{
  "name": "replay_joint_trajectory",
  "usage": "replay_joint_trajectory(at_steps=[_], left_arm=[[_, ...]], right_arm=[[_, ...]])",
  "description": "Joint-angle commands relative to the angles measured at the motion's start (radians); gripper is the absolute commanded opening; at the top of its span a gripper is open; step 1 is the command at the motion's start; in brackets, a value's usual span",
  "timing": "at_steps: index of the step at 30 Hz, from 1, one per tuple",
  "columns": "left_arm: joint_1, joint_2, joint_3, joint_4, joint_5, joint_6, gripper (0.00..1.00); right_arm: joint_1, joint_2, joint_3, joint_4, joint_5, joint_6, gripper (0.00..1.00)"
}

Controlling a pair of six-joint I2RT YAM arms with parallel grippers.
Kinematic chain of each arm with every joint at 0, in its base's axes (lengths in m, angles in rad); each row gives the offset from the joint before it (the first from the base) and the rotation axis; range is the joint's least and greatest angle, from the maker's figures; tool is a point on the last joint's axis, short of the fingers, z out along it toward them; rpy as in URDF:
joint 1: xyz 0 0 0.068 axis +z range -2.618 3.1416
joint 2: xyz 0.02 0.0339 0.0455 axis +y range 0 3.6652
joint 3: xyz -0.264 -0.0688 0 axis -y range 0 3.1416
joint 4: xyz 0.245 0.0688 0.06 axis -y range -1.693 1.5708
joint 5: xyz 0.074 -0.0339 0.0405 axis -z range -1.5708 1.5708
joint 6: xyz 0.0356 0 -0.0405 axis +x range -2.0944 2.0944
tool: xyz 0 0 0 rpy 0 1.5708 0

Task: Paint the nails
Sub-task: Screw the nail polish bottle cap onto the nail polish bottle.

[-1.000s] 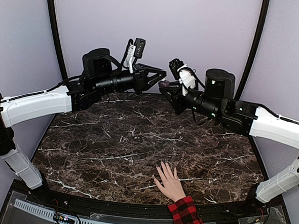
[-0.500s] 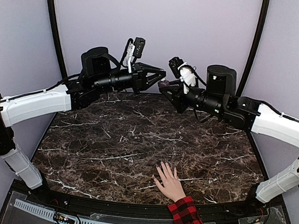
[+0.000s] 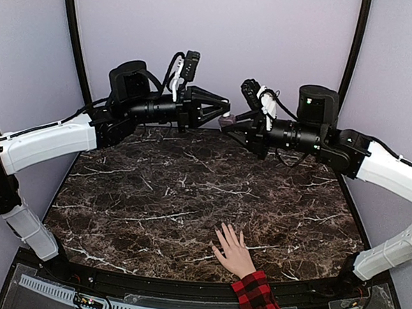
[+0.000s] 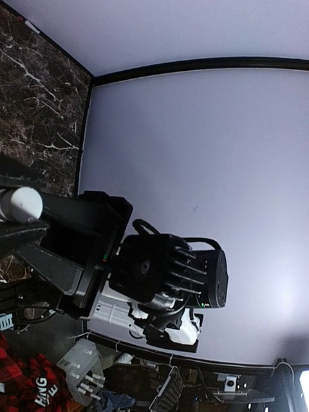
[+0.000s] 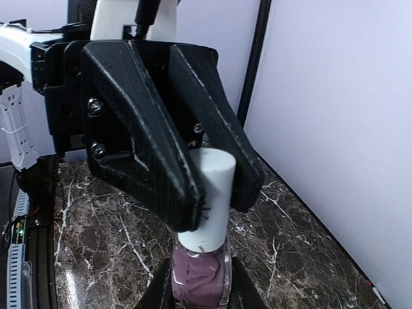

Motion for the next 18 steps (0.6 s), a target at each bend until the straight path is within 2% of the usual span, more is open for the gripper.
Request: replay_joint_trajectory(at_steps=[1,9,18], left_arm=[[-0.024,0.033,0.001,-0.077,0.203,0.008,0.00],[-0.027,0.058,0.009,-0.068,0.385,0.015,0.00],[-0.041,0.068,0.012,-0.089,0.497,0.073,0.00]], right_arm=[[-0.007,-0.049,0.034,0.168,-0.220,-0.036,0.00],[-0.017,-0.053,0.044,0.183,-0.443,-0.043,0.00],[-0.025,-0.027,0.095,0.202,-0.598,-0.020,0.00]])
